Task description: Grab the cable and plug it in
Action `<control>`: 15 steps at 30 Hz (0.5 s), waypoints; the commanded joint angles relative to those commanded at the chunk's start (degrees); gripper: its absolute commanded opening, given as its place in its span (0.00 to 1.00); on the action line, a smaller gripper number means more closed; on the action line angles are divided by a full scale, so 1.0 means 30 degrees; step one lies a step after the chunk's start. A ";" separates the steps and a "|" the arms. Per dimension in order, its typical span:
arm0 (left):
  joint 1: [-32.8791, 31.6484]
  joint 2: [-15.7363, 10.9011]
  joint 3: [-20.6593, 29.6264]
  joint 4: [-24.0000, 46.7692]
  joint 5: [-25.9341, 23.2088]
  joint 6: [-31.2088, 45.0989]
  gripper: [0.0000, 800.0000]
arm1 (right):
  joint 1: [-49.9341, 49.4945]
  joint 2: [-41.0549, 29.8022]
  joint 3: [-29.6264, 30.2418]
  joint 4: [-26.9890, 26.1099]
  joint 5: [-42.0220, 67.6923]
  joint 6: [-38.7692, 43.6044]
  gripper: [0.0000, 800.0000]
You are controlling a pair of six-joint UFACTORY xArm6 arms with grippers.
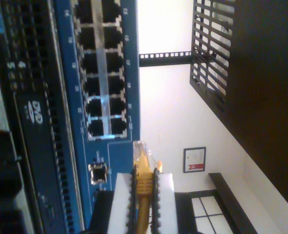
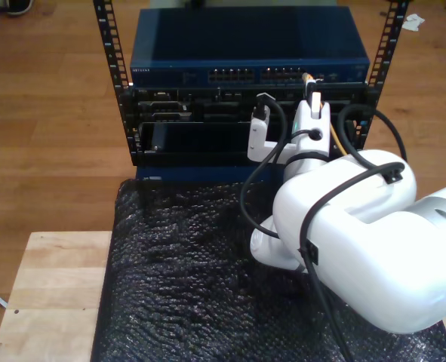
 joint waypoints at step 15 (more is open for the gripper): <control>-0.0029 0.0000 0.0000 0.0000 0.0000 0.0000 1.00 | 0.0000 0.0440 -0.0908 0.0440 -0.0088 -0.0645 0.00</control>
